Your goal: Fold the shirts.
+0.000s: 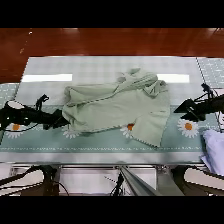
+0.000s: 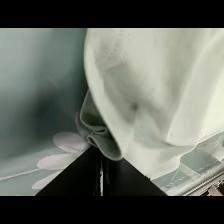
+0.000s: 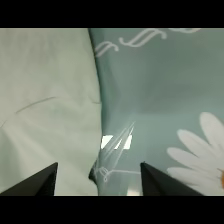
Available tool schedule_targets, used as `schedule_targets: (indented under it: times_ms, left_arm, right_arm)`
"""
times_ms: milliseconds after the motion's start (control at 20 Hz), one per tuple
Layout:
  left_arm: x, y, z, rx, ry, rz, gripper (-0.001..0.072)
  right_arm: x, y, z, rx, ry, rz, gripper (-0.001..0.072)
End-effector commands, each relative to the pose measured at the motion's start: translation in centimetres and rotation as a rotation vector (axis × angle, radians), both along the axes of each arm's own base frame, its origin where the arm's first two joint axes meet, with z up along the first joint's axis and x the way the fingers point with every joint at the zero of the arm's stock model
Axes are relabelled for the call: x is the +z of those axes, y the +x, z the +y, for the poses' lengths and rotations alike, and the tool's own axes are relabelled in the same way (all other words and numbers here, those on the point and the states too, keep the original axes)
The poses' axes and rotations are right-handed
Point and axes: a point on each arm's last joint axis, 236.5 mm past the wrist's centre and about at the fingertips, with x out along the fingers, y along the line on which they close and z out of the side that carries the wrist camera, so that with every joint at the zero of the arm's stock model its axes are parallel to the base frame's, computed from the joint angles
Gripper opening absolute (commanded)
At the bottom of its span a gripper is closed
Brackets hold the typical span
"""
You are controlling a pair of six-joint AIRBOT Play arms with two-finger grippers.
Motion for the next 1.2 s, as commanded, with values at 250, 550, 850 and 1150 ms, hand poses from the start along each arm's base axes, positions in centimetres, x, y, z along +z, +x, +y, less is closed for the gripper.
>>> schedule_targets:
  times_ms: [250, 550, 850, 1150]
  left_arm:
    - [0.5, 0.1, -0.3, -0.004, -0.020, 0.000, 0.0025]
    - [3.3, 4.6, -0.4, 0.052, -0.055, -0.127, 0.0026]
    - [17.8, 10.3, -1.8, -0.091, -0.141, -0.503, 0.0022]
    - [50.6, 7.6, -1.2, -0.033, 0.161, -1.403, 0.0022]
  right_arm:
    - [-2.7, 6.3, 3.2, -0.152, -0.109, -0.182, 0.0602]
    - [-2.4, 5.6, 6.6, -0.079, -0.049, -0.143, 0.0081]
    - [14.4, 10.0, 6.6, 0.142, -0.095, -0.538, 0.0031]
    - [50.9, 5.8, 3.3, -0.087, -0.422, -1.471, 0.0031]
